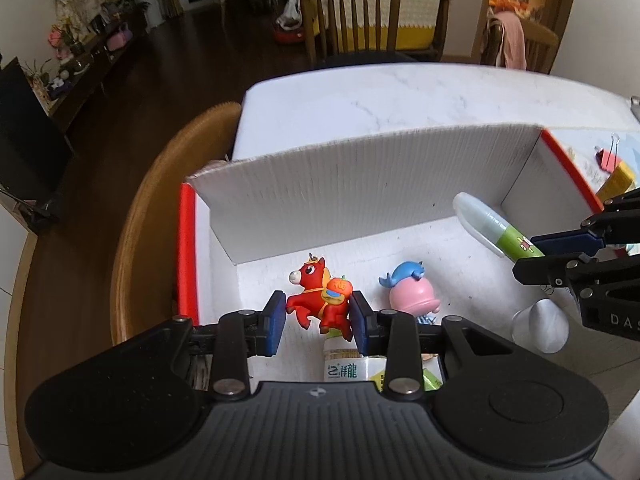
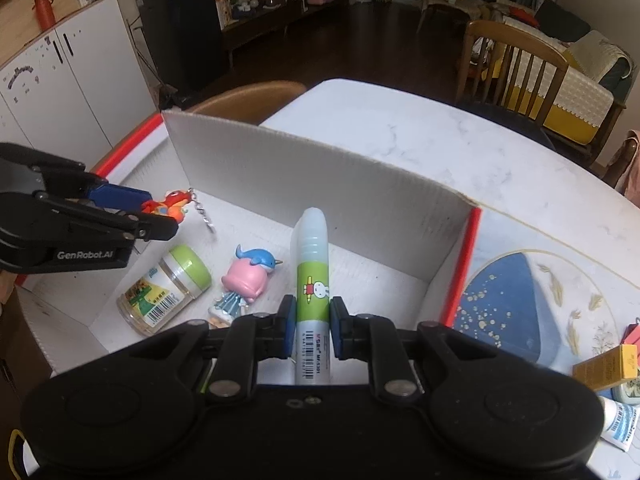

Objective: Organize rigid objects
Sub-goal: 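Carry the red keychain and glue stick over the cardboard box with both grippers, then open both grippers to drop the keychain and glue stick in the box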

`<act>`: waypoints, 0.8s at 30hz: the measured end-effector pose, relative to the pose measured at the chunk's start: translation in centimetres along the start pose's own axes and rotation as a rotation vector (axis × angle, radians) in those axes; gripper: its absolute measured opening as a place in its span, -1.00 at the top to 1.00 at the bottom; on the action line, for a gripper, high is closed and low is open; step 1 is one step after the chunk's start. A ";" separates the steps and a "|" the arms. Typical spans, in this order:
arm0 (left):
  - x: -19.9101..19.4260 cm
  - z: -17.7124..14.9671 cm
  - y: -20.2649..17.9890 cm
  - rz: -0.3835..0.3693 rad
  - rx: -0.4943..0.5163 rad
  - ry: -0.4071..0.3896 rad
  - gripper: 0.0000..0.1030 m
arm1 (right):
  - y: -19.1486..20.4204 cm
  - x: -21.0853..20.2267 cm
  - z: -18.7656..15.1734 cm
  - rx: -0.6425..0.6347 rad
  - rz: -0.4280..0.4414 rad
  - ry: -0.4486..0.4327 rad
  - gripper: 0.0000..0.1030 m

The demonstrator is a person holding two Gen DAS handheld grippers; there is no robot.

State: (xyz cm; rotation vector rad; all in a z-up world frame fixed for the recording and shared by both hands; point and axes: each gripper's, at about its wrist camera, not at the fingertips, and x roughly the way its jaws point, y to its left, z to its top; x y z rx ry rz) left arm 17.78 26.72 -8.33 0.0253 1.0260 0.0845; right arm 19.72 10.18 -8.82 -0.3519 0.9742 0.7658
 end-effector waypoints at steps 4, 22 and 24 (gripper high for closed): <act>1.1 0.3 0.0 -0.009 0.014 0.036 0.35 | 0.2 0.6 0.0 -0.003 0.007 0.026 0.68; 1.9 0.6 -1.0 -0.050 0.014 0.084 0.35 | 0.0 0.8 -0.4 0.012 0.026 0.050 0.50; 1.7 0.4 -1.1 -0.047 0.012 0.085 0.34 | 0.0 0.6 -0.4 0.012 0.032 0.047 0.45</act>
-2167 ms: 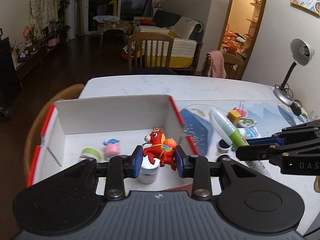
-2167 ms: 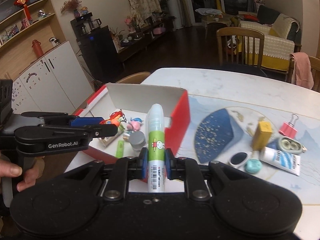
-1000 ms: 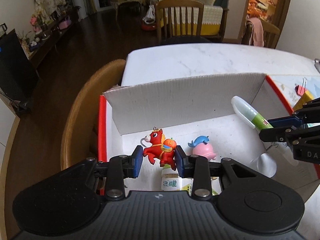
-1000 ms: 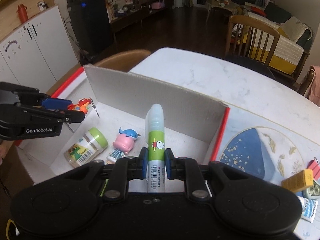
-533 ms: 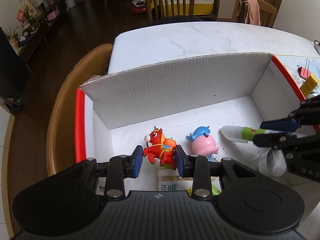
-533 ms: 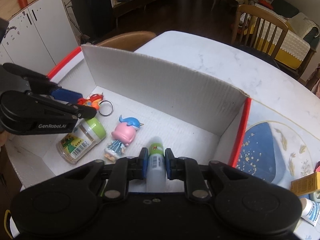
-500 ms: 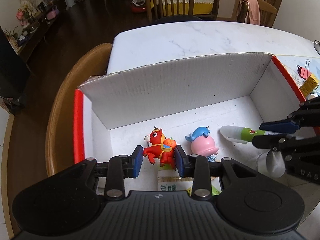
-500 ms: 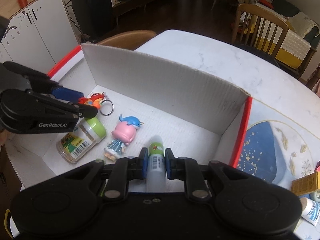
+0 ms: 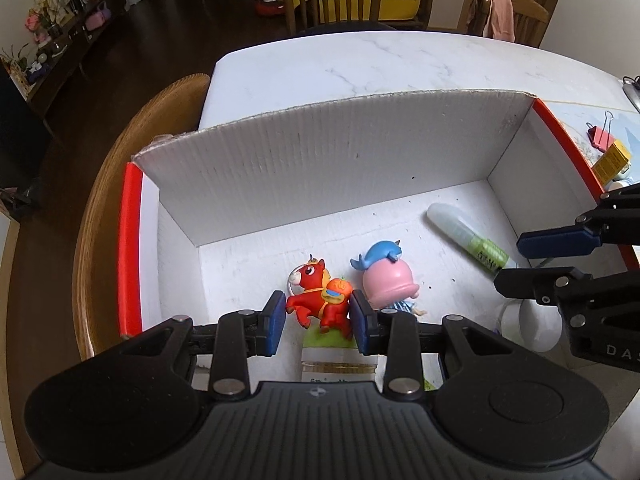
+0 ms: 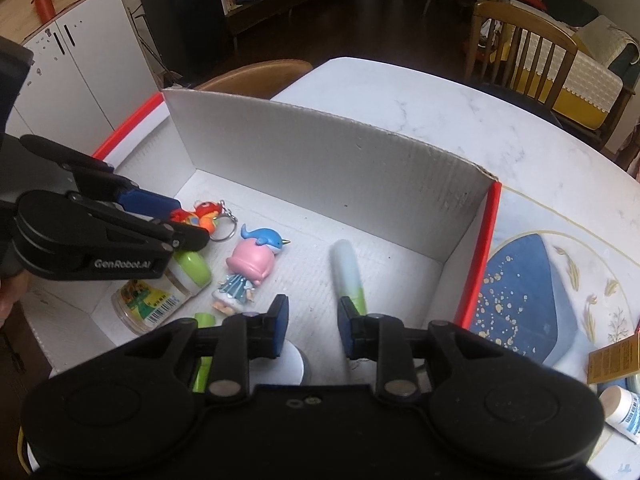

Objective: Organize rigid objects
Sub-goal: 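Open both grippers to drop the keychain and glue stick in the box, then withdraw both grippers from the box back over the table items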

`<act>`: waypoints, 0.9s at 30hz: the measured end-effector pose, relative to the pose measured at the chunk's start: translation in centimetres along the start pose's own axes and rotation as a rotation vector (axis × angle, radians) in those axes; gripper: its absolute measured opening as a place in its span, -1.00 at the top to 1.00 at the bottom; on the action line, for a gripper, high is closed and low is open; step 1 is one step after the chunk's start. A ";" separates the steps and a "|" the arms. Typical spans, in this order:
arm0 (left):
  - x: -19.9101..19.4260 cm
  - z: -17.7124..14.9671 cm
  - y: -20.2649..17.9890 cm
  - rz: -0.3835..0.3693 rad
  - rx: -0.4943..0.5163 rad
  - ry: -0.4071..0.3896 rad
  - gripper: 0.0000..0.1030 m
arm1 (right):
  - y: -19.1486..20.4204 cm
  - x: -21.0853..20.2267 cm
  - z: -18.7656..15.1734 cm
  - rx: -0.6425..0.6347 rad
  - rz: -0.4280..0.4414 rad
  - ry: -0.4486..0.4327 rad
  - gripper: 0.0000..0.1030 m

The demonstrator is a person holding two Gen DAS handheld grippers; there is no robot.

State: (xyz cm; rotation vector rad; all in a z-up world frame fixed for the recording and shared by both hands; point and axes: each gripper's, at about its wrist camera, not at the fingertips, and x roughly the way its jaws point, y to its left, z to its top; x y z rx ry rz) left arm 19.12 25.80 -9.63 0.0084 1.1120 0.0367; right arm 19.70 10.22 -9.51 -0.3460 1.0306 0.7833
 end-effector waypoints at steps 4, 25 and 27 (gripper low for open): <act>-0.6 -0.3 -0.2 0.003 -0.003 -0.007 0.27 | 0.0 -0.6 -0.2 0.000 0.007 -0.011 0.34; -6.7 -2.0 -2.9 0.003 -0.006 -0.142 -0.11 | 0.6 -6.6 -2.0 -0.013 0.055 -0.118 0.06; -7.3 -2.1 -3.3 -0.003 -0.012 -0.156 -0.11 | 0.6 -7.4 -2.3 -0.012 0.061 -0.131 0.01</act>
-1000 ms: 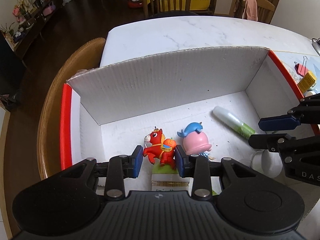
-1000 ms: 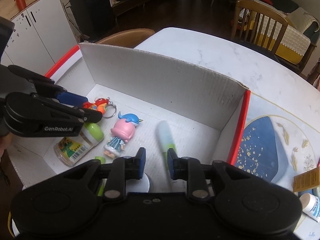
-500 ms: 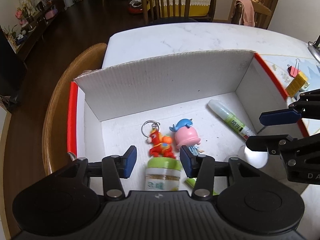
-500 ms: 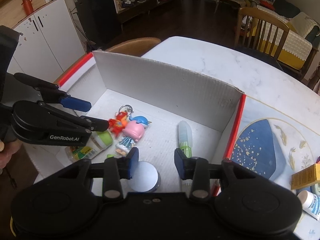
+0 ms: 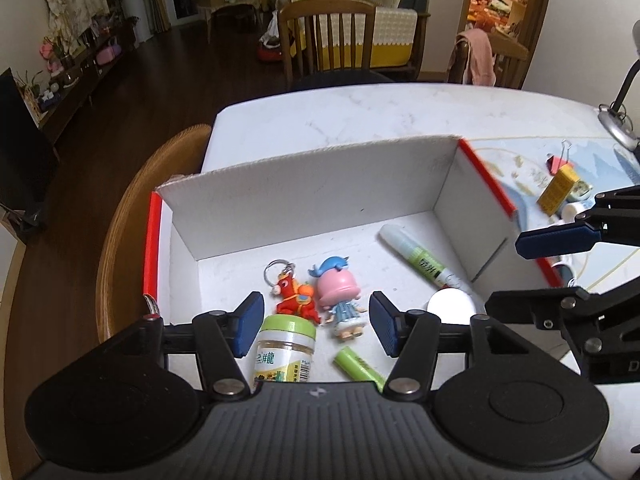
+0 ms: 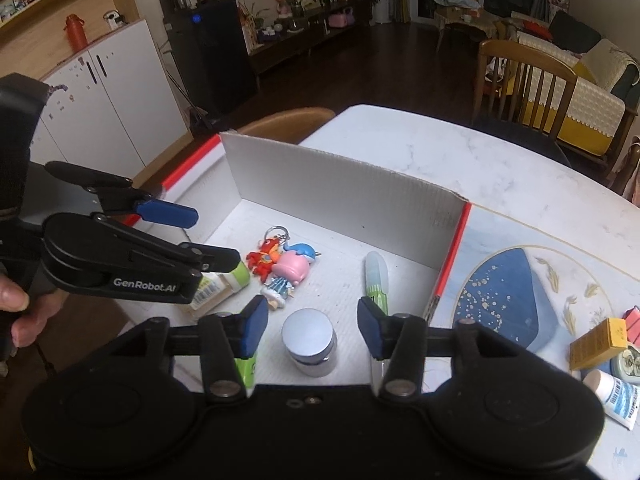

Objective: Organize rigid objects
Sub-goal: 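Withdraw both grippers from the box back over the table items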

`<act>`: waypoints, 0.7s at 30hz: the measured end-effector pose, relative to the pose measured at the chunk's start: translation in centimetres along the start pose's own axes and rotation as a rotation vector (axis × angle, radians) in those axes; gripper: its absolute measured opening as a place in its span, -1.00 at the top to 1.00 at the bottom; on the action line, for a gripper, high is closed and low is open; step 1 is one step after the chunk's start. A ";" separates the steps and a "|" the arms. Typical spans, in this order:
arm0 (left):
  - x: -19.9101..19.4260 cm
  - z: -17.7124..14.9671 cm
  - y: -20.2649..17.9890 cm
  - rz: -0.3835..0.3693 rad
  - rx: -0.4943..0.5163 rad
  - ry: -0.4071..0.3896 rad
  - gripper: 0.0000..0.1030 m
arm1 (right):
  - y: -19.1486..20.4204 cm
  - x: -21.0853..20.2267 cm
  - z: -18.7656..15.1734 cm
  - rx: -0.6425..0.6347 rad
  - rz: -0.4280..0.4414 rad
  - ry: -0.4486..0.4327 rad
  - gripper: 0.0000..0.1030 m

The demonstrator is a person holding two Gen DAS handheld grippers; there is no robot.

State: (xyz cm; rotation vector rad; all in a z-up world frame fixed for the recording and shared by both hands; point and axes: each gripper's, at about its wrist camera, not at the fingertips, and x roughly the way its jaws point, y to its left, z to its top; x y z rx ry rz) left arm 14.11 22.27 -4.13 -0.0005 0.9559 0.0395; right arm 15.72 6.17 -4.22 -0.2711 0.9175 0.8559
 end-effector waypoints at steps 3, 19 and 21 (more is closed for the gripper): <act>-0.9 0.0 -0.8 -0.004 -0.003 -0.025 -0.11 | -0.1 -1.2 -0.4 0.001 0.005 -0.018 -0.11; -4.4 -0.2 -6.2 -0.040 -0.029 -0.112 -0.56 | -3.1 -7.5 -3.4 0.039 0.028 -0.098 -0.60; -4.6 -0.3 -7.0 -0.041 -0.038 -0.119 -0.56 | -3.7 -8.1 -3.8 0.045 0.029 -0.106 -0.65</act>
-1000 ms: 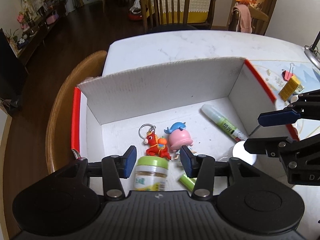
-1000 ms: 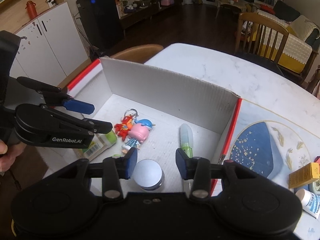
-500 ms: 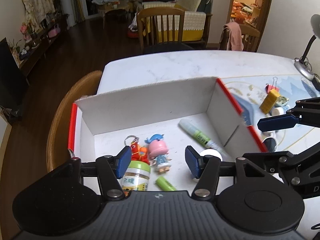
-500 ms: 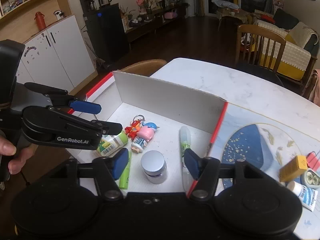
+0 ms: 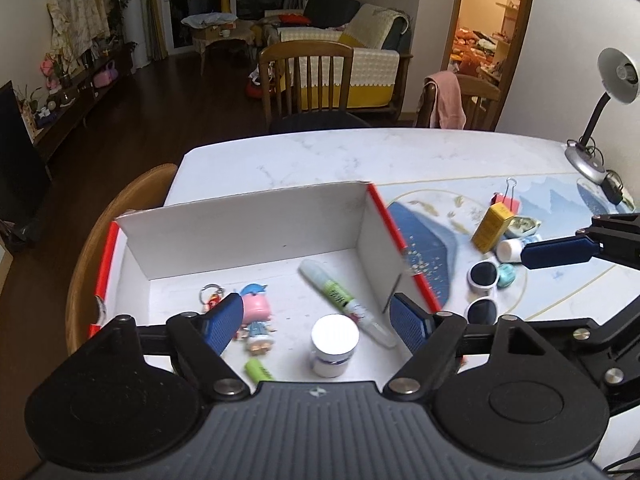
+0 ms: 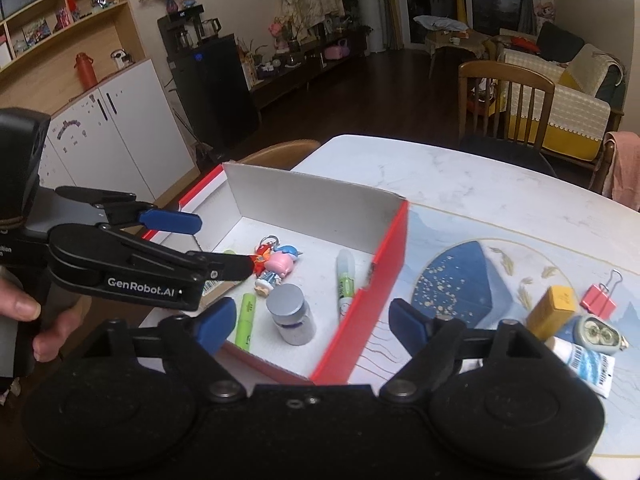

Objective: Organize rigid objects
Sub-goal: 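Withdraw both grippers from the box back over the table items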

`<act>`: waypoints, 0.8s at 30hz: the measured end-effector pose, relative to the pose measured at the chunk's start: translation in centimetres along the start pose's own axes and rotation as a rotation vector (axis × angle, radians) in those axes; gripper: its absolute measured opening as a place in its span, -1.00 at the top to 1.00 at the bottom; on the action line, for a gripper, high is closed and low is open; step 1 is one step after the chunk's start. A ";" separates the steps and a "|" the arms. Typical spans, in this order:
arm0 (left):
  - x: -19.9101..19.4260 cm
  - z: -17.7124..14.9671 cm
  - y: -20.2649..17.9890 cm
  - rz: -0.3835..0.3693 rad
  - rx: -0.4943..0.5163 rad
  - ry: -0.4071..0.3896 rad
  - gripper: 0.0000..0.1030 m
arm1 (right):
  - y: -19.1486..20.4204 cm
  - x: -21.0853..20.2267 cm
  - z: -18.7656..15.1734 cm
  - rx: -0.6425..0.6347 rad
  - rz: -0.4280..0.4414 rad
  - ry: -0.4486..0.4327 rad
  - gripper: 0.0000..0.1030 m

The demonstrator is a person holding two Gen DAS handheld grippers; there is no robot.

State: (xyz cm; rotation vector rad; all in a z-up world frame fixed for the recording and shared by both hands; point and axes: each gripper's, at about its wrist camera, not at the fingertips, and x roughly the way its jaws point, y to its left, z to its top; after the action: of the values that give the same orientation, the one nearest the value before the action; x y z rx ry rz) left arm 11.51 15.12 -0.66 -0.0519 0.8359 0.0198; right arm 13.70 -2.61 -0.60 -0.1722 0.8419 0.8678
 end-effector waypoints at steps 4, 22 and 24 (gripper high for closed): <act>-0.1 -0.1 -1.6 -0.012 -0.011 -0.004 -0.56 | -1.3 -1.3 -0.6 0.012 0.002 -0.016 -0.74; 1.1 0.3 -10.7 -0.094 -0.016 -0.025 -0.69 | -8.4 -6.6 -3.9 0.073 -0.057 -0.064 -0.94; 1.5 0.4 -11.7 -0.103 -0.016 -0.024 -0.72 | -9.5 -7.1 -4.3 0.083 -0.065 -0.066 -0.94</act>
State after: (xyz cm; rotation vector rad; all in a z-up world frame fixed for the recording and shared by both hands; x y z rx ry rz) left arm 13.26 3.48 -1.10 -0.1091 0.8085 -0.0697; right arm 15.62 -15.13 -0.25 -0.0974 0.8045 0.7721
